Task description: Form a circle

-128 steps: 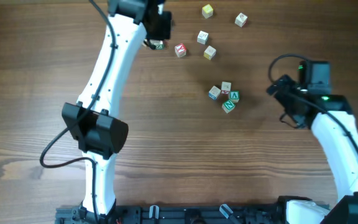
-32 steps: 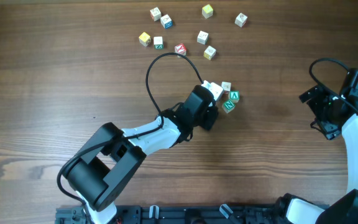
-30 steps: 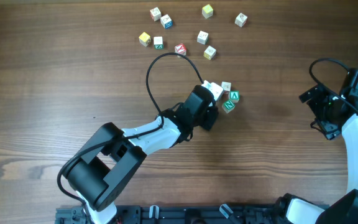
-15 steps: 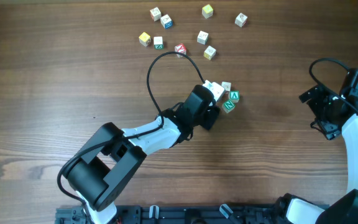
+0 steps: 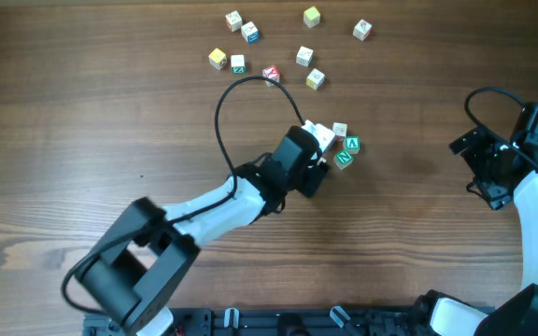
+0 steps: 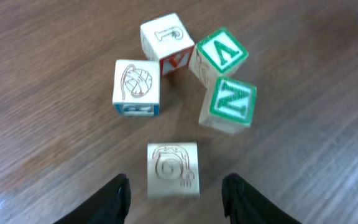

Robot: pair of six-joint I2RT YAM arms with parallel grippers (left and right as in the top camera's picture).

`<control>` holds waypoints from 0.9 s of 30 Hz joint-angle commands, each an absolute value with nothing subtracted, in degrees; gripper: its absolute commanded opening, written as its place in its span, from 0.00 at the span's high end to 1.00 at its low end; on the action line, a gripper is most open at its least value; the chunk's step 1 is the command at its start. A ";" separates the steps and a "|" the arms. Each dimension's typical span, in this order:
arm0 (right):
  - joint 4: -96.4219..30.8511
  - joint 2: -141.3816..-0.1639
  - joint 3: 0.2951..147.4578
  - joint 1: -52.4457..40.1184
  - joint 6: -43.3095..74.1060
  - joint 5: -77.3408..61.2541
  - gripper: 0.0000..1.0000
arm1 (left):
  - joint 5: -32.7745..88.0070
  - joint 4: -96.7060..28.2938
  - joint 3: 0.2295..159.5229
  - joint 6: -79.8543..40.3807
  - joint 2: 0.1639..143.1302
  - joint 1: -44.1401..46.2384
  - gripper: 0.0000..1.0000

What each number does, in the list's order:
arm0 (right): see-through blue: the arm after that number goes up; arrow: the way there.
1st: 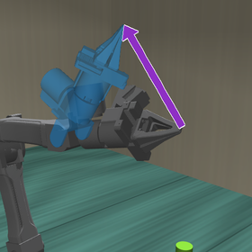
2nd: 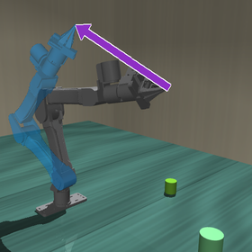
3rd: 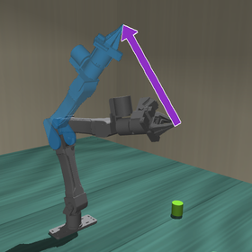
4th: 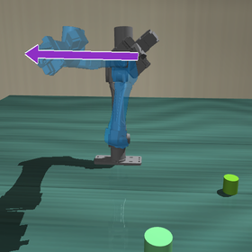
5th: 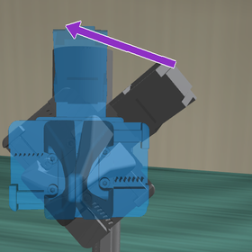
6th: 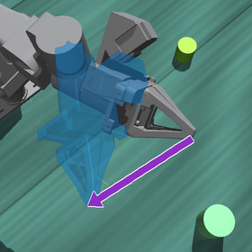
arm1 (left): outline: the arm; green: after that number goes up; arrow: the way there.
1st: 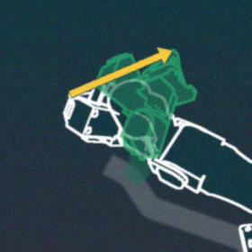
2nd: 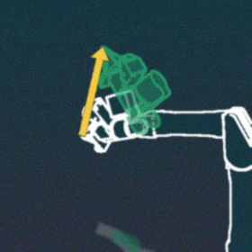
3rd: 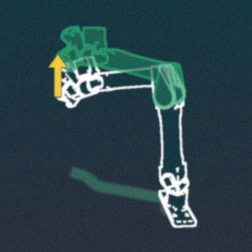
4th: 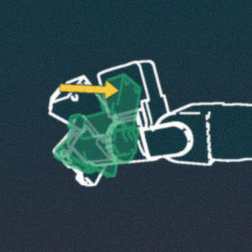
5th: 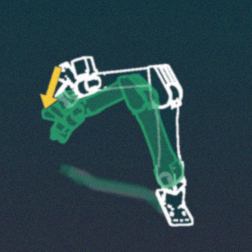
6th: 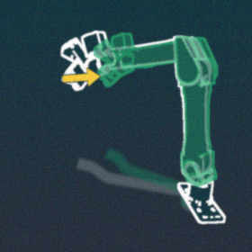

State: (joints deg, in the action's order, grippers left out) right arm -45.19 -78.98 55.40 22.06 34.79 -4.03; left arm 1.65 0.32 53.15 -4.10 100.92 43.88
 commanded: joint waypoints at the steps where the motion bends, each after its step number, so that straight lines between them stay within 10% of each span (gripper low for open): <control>1: -45.08 -79.29 56.55 22.09 34.63 -3.53 0.00 | 1.43 -3.42 53.25 -9.32 97.47 43.86 0.67; 6: -45.08 -79.29 56.55 22.09 34.68 -3.55 0.01 | -1.32 -8.43 53.25 -30.96 97.47 43.33 0.96; 27: -45.28 -79.29 56.55 22.09 34.72 -5.30 0.00 | 1.04 -4.84 53.25 -63.99 105.25 43.22 0.96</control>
State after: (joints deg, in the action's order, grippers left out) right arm -45.21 -78.98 55.40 22.06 34.79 -4.51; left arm 0.99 -5.26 53.19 -59.51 103.63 43.53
